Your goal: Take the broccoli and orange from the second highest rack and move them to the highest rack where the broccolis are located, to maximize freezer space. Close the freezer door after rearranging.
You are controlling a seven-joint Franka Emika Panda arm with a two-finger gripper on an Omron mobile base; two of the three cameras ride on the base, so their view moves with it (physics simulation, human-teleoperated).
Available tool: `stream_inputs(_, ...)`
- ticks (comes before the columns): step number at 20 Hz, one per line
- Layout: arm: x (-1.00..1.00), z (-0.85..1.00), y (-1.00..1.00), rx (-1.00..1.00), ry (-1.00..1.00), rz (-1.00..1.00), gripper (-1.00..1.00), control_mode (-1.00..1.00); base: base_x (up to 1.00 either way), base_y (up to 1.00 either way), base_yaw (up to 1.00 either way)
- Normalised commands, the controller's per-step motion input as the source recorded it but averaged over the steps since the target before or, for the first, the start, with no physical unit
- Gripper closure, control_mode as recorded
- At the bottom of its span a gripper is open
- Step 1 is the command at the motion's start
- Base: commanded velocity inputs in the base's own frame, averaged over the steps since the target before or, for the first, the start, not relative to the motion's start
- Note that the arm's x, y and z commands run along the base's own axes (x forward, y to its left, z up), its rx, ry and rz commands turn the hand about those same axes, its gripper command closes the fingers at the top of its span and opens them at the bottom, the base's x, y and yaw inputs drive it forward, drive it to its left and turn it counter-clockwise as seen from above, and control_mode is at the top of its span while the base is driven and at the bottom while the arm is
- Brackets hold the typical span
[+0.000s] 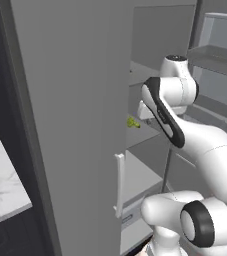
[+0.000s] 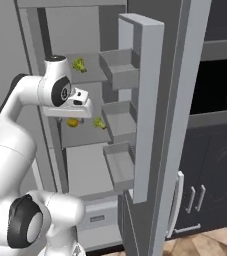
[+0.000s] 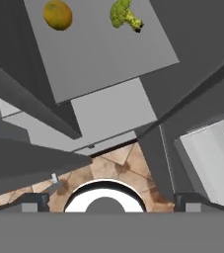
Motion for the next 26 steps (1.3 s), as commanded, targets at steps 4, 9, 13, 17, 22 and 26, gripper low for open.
stream_inputs(4, 0.0, 0.0, 0.0, 0.0, 0.0, 0.0, -1.0, 1.0, 0.6, -0.01, 0.01)
stream_inputs(9, 0.0, 0.0, 0.0, 0.0, 0.0, 0.0, -1.0, 1.0, 0.46, -0.35, 0.18)
stream_inputs(13, 0.0, 0.0, 0.0, 0.0, 0.0, 0.0, -1.0, 1.0, 0.44, -0.5, 0.25)
stream_inputs(17, 0.0, 0.0, 0.0, 0.0, 0.0, 0.0, -1.0, 1.0, 0.44, -0.31, 0.21)
stream_inputs(22, 0.0, 0.0, 0.0, 0.0, 0.0, 0.0, -1.0, 1.0, 0.54, -0.09, 0.23)
stream_inputs(26, 0.0, 0.0, 0.0, 0.0, 0.0, 0.0, -1.0, 1.0, 0.41, 0.0, 0.24)
